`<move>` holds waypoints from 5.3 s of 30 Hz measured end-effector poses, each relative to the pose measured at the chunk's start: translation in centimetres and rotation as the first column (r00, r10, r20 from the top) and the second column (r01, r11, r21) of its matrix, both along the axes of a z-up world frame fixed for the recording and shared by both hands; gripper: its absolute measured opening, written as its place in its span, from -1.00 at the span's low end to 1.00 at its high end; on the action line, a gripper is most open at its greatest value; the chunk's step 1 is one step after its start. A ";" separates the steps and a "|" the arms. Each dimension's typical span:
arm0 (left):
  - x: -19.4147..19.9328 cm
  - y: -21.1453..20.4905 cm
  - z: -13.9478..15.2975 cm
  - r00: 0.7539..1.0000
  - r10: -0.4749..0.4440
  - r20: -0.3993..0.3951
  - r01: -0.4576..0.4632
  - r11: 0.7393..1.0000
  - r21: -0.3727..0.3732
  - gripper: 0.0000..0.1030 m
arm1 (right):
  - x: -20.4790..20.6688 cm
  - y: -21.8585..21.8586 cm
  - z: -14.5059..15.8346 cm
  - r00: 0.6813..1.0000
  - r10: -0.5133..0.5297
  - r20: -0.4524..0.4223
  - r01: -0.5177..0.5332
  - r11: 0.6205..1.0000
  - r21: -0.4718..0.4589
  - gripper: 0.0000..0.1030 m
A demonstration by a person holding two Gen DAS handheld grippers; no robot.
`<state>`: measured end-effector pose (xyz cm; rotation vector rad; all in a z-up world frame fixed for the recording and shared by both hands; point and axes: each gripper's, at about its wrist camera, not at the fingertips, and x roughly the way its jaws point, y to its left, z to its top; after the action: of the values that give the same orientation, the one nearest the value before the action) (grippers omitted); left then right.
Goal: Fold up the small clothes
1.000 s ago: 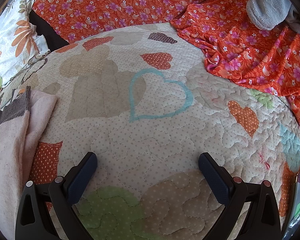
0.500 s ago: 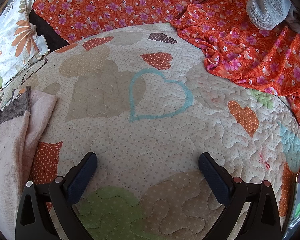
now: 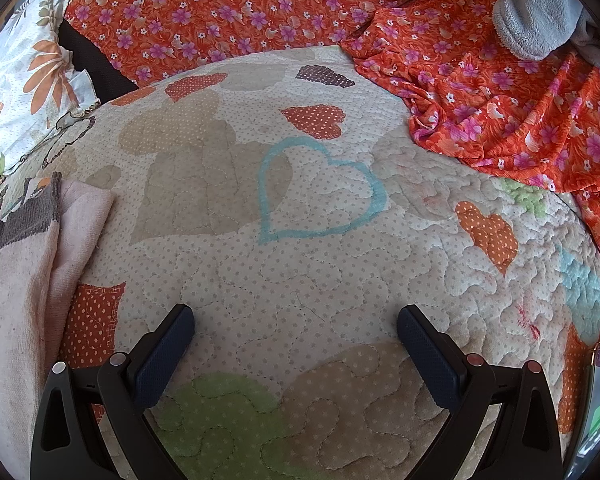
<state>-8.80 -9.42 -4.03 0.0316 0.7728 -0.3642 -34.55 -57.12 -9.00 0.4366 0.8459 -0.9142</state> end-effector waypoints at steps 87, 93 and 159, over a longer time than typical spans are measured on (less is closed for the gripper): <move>6.6 4.9 -1.1 0.957 -0.047 -0.287 0.003 0.988 -0.153 0.82 | 0.1 0.0 2.7 0.991 -0.027 0.132 -0.018 0.945 0.328 0.85; 9.3 -0.4 -3.8 0.873 -0.196 -0.446 0.091 0.965 -0.246 0.89 | 1.6 3.1 5.8 0.975 0.081 0.208 -0.137 0.954 0.268 0.71; -2.3 -18.7 -0.3 0.831 -0.475 -0.289 0.394 0.870 -0.297 0.80 | 1.4 1.5 5.8 0.891 0.168 0.422 -0.354 0.839 0.414 0.51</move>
<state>-11.07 -28.10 -4.33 -0.0746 1.0793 -0.9168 -33.13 -55.65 -3.18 0.8747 0.7534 -0.3278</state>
